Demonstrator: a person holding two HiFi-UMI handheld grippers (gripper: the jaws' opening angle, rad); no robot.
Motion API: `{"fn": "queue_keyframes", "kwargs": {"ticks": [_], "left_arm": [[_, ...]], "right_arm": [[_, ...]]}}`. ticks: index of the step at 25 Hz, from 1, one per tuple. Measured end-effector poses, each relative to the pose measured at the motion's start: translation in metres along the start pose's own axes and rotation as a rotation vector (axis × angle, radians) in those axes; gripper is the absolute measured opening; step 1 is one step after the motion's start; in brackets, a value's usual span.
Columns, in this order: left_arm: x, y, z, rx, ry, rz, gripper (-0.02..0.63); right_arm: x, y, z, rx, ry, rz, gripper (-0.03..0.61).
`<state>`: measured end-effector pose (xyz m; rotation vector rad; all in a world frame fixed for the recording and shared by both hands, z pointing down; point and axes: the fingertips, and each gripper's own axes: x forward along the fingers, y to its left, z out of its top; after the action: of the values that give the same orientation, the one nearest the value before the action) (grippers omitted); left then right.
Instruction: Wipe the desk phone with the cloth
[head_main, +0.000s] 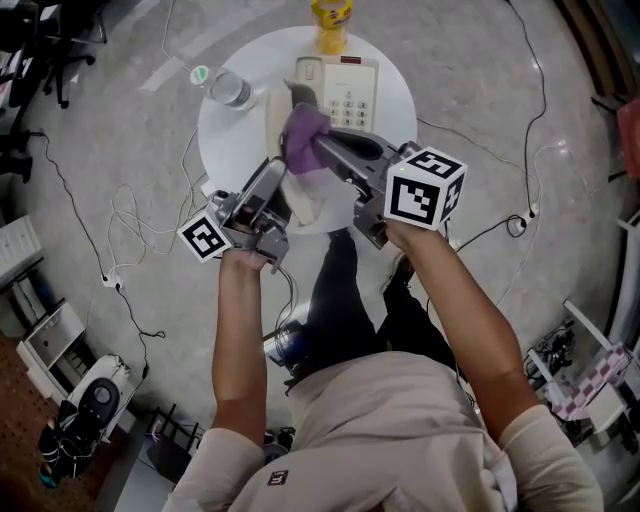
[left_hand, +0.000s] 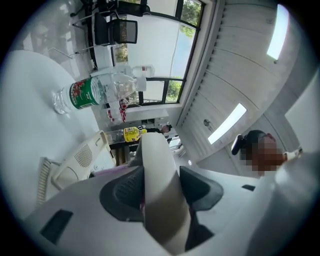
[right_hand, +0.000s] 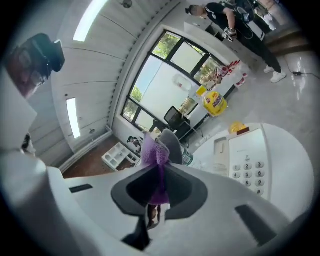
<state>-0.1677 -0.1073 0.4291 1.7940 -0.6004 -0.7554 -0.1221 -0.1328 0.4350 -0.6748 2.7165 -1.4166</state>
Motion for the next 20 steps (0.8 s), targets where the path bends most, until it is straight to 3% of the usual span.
{"fn": "queue_keyframes", "kwargs": {"ticks": [6,9,16,20], "left_arm": [[0.003,0.002,0.014,-0.054,-0.12,-0.016,0.215],[0.005,0.0,0.018,-0.059,-0.137,-0.032,0.215],[0.008,-0.002,0.013,-0.044,-0.089,-0.032,0.213],[0.014,-0.008,0.004,-0.033,-0.045,-0.044,0.213]], "right_arm": [[-0.017,0.025,-0.046,0.057,0.171,0.111,0.023],[-0.03,0.032,-0.063,0.101,0.202,0.131,0.021],[-0.025,0.028,-0.051,0.135,0.148,0.113,0.021],[-0.019,0.011,-0.012,0.196,0.007,0.068,0.023]]}}
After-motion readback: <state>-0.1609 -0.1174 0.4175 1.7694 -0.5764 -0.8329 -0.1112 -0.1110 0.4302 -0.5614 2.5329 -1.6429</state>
